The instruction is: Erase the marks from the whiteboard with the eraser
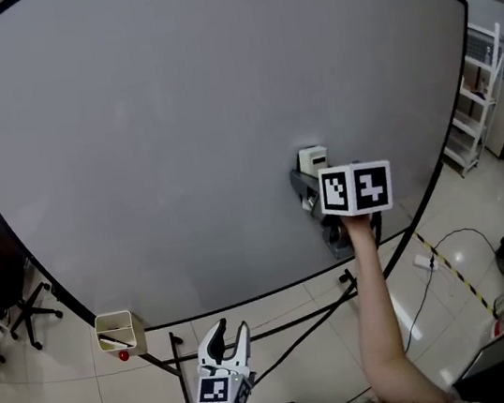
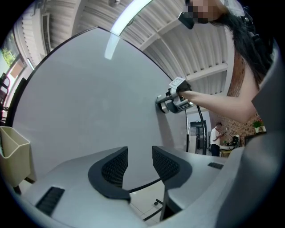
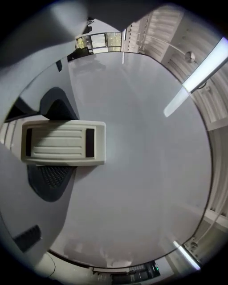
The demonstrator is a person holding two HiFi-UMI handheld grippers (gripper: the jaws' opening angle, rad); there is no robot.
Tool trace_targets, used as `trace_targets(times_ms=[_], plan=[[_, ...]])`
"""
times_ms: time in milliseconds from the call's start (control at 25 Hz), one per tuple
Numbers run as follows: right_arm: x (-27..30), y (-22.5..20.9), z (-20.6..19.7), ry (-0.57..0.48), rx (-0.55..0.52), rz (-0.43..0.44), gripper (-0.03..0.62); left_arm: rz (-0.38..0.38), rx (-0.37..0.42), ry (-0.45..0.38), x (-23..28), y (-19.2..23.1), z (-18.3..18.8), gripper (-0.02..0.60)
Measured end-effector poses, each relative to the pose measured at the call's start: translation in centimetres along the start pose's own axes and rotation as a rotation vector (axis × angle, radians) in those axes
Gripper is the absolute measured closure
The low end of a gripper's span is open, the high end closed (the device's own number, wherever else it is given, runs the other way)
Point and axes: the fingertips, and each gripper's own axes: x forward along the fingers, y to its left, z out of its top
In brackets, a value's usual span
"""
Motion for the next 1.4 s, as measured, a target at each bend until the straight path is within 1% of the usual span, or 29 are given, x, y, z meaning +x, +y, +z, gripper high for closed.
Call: trace_targets(times_ms=[40, 80, 120, 160, 280, 320, 360, 400, 440, 560, 600, 640, 680, 760, 840, 880, 920, 960, 1000, 1040, 1120, 1200, 1240, 1280, 1320, 1360, 1400], plan=[[0.9, -0.1, -2.6, 0.058, -0.010, -0.004, 0.318, 0.001, -0.004, 0.000, 0.1, 0.1, 0.0, 0.429], [1.3, -0.3, -4.4, 0.091, -0.030, -0.019, 0.318, 0.002, -0.010, -0.002, 0.1, 0.0, 0.0, 0.428], [1.3, -0.5, -4.8, 0.089, -0.052, -0.038, 0.319, 0.002, -0.019, -0.003, 0.1, -0.2, 0.1, 0.428], [0.8, -0.5, -3.7, 0.052, -0.068, -0.050, 0.319, -0.001, -0.019, 0.001, 0.1, -0.4, -0.1, 0.428], [-1.5, 0.4, 4.4, -0.134, -0.073, -0.033, 0.319, -0.011, 0.004, 0.027, 0.2, -0.3, -1.2, 0.428], [-2.0, 0.6, 6.2, -0.169, -0.077, -0.039, 0.319, -0.009, 0.005, 0.027, 0.3, -0.4, -1.3, 0.430], [-2.0, 0.7, 6.8, -0.177, -0.086, -0.058, 0.319, -0.006, 0.005, 0.022, 0.4, -0.4, -1.1, 0.430], [-1.8, 0.6, 6.0, -0.162, -0.096, -0.080, 0.319, -0.005, 0.007, 0.016, 0.5, -0.5, -1.0, 0.428], [-1.2, 0.4, 4.1, -0.128, -0.099, -0.090, 0.318, -0.005, 0.011, 0.010, 0.6, -0.5, -0.7, 0.428], [1.4, 0.4, -3.7, 0.033, -0.073, -0.055, 0.318, -0.005, 0.006, 0.000, 0.7, -0.6, -0.1, 0.428], [1.9, 0.4, -5.1, 0.059, -0.083, -0.057, 0.318, -0.008, 0.007, -0.001, 0.7, -0.7, 0.0, 0.429], [1.9, 0.3, -5.3, 0.059, -0.107, -0.072, 0.319, -0.010, 0.006, -0.001, 0.7, -0.9, 0.0, 0.428], [1.4, 0.1, -4.1, 0.031, -0.136, -0.094, 0.319, -0.010, 0.001, -0.001, 0.7, -1.0, 0.0, 0.428], [-0.4, 0.2, 1.5, -0.093, -0.175, -0.127, 0.319, -0.005, -0.010, 0.002, 0.7, -1.2, 0.1, 0.428], [-2.5, 0.6, 7.6, -0.224, -0.170, -0.141, 0.319, -0.002, 0.002, 0.009, 0.8, -1.0, -0.3, 0.428], [-3.1, 0.7, 9.5, -0.263, -0.158, -0.141, 0.319, -0.001, 0.009, 0.010, 0.9, -0.9, -0.5, 0.428], [-3.3, 0.8, 10.4, -0.279, -0.146, -0.140, 0.319, 0.002, 0.006, 0.006, 0.9, -1.0, -0.4, 0.428], [-3.2, 0.8, 10.2, -0.279, -0.134, -0.139, 0.318, 0.007, -0.001, 0.003, 0.9, -1.1, -0.2, 0.428], [-2.9, 0.7, 9.1, -0.268, -0.118, -0.134, 0.316, 0.013, -0.005, 0.006, 0.8, -1.1, -0.1, 0.428], [-2.4, 0.5, 7.2, -0.235, -0.097, -0.123, 0.317, 0.021, -0.006, 0.015, 0.8, -0.8, -0.3, 0.428], [-0.3, 0.0, 1.0, -0.091, -0.063, -0.096, 0.318, 0.021, 0.008, 0.017, 0.7, -0.4, -0.6, 0.428], [2.1, -0.2, -5.9, 0.062, -0.062, -0.087, 0.319, 0.006, 0.016, -0.002, 1.0, -0.5, -0.4, 0.428], [2.9, 0.0, -8.6, 0.111, -0.070, -0.086, 0.319, -0.001, 0.016, -0.005, 1.1, -0.8, -0.3, 0.428], [3.3, 0.3, -10.5, 0.140, -0.087, -0.088, 0.319, -0.006, 0.014, -0.005, 1.2, -1.1, -0.3, 0.428], [3.3, 0.9, -11.3, 0.150, -0.113, -0.088, 0.319, -0.010, 0.009, -0.005, 1.2, -1.4, -0.2, 0.429], [3.1, 1.6, -11.1, 0.139, -0.141, -0.083, 0.320, -0.014, 0.006, -0.004, 1.2, -1.7, -0.1, 0.428], [2.8, 2.5, -9.9, 0.111, -0.163, -0.070, 0.319, -0.017, 0.008, 0.000, 1.2, -1.8, -0.1, 0.428]])
